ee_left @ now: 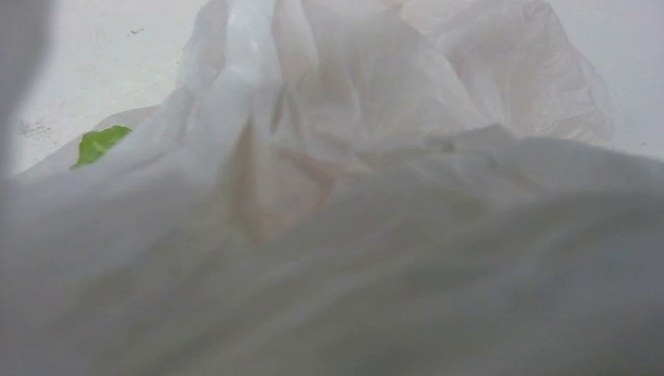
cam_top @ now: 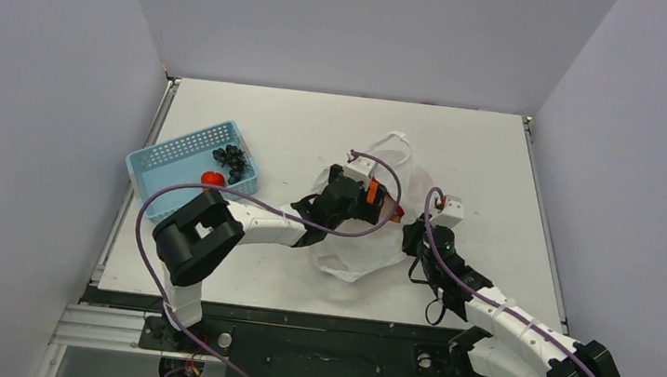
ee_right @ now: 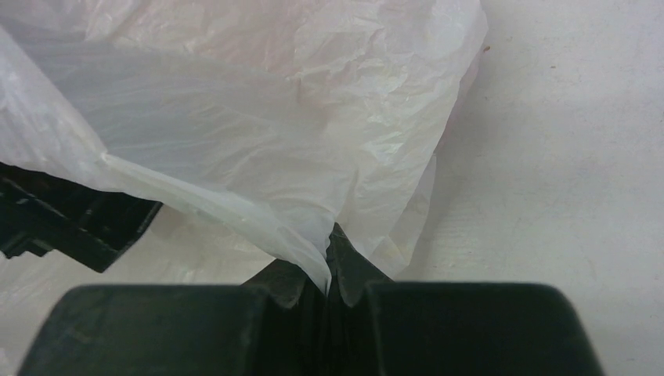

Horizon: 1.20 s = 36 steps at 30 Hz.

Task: Take the fake fruits out of the plastic bag
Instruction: Take out the fake fruit from the plastic bag.

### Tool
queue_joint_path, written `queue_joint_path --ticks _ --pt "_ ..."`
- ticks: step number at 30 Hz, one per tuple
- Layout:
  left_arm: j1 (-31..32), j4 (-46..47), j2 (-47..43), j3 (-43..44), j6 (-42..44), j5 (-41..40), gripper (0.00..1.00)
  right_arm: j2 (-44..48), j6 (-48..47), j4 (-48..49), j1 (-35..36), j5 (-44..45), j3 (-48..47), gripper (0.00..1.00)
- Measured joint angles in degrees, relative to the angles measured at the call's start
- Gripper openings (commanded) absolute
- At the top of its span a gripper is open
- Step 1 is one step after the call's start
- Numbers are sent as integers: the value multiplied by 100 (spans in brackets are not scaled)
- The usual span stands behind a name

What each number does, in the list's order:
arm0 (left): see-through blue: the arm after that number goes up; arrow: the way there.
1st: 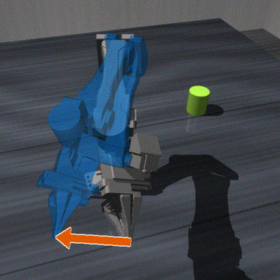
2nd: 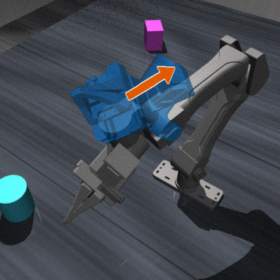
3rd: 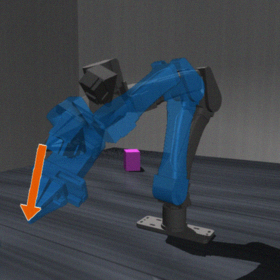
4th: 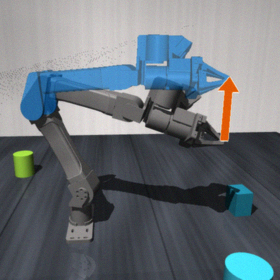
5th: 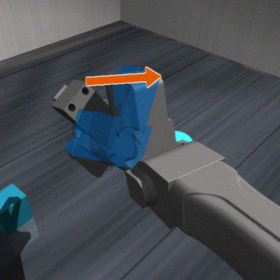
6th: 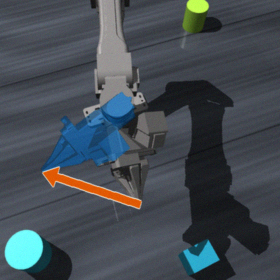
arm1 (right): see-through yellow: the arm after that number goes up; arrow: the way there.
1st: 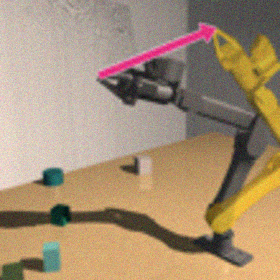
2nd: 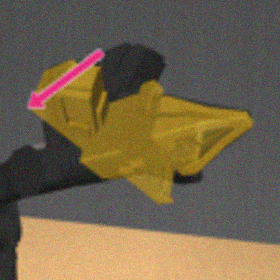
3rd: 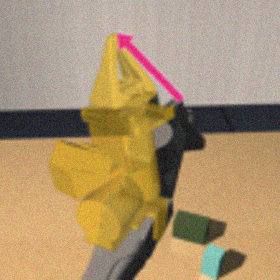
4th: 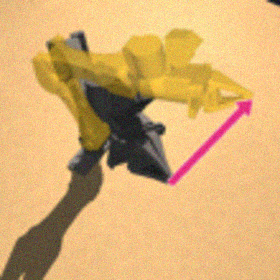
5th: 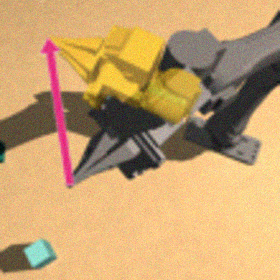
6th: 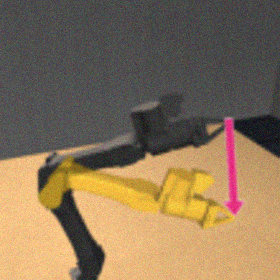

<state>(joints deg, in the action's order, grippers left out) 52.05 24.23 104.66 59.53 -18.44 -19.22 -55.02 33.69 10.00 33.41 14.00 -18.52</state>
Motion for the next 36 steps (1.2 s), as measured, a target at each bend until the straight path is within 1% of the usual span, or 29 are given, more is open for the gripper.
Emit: queue_joint_path --ticks 6,10,12,17,29,31,33,34,36 --pt "20 234 308 35 -26 -4 89 -37 0 31 0 -20 2 0" --pt "20 330 372 111 -61 -70 83 -109 0 52 0 -63 0 0" --pt "7 339 463 238 -90 -101 86 -122 0 52 0 -94 2 0" --pt "-81 267 826 743 -184 -105 96 -127 -2 68 0 -131 2 0" --pt "-153 -306 1711 1670 -221 -162 97 -188 -4 68 0 -186 2 0" --pt "-153 -459 1869 1777 -240 -170 94 -199 -4 68 0 -192 2 0" --pt "-153 -581 1971 1829 -271 -181 89 -219 -2 66 0 -199 2 0" --pt "-153 -625 2000 1832 -308 -181 81 -229 -2 68 0 -203 2 0" --pt "-153 -732 2022 1832 -369 -181 73 -262 -2 70 0 -210 2 0"
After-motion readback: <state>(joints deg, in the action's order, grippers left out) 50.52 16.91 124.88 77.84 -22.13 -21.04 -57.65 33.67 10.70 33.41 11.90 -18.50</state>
